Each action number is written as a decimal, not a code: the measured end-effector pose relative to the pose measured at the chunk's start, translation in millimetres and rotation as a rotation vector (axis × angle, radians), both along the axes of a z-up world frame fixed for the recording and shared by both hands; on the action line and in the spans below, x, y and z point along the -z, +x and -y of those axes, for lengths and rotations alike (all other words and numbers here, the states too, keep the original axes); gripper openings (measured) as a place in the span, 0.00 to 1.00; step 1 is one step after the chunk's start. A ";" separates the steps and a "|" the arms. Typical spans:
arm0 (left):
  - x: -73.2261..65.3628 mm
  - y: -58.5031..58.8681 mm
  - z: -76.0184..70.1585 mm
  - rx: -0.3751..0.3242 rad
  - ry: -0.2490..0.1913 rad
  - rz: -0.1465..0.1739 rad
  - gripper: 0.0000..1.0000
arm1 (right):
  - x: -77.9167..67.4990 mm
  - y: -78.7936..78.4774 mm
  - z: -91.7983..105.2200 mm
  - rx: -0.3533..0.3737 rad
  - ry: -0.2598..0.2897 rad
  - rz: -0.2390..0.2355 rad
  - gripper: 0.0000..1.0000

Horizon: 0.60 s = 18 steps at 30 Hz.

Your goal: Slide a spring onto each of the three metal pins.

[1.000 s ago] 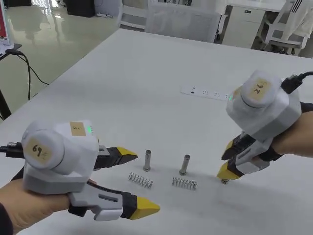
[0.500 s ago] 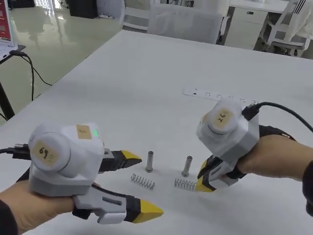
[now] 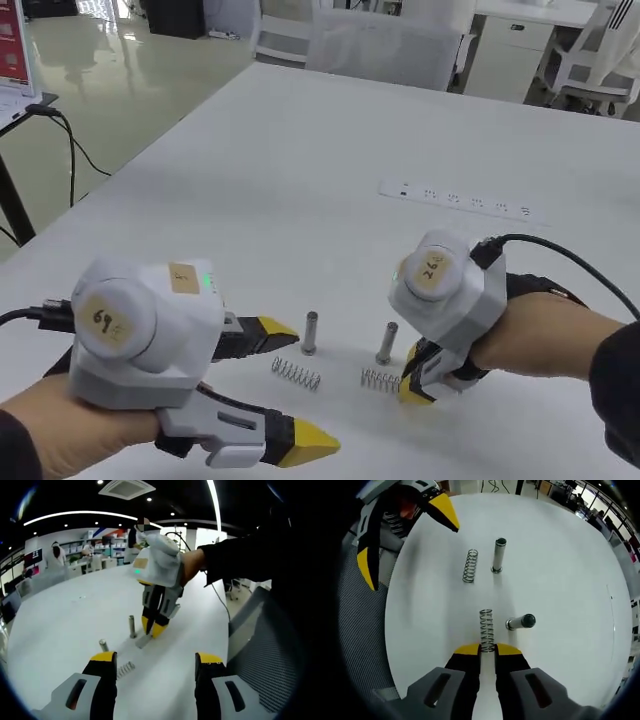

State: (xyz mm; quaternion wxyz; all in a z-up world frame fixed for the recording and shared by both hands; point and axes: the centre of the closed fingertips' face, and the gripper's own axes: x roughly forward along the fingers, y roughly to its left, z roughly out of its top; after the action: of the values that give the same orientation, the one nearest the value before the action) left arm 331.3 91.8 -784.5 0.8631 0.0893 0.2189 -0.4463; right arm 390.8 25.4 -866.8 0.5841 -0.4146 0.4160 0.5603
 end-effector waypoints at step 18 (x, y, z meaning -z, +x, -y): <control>-1.5 -5.1 11.2 0.056 0.012 0.029 0.51 | -66.7 -54.4 -8.9 -0.081 0.060 -0.078 0.07</control>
State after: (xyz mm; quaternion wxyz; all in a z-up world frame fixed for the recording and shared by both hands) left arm 326.2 80.6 -783.0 0.8528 0.1072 0.2063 -0.4677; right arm 336.4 34.3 -800.1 0.5565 -0.3910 0.4043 0.6115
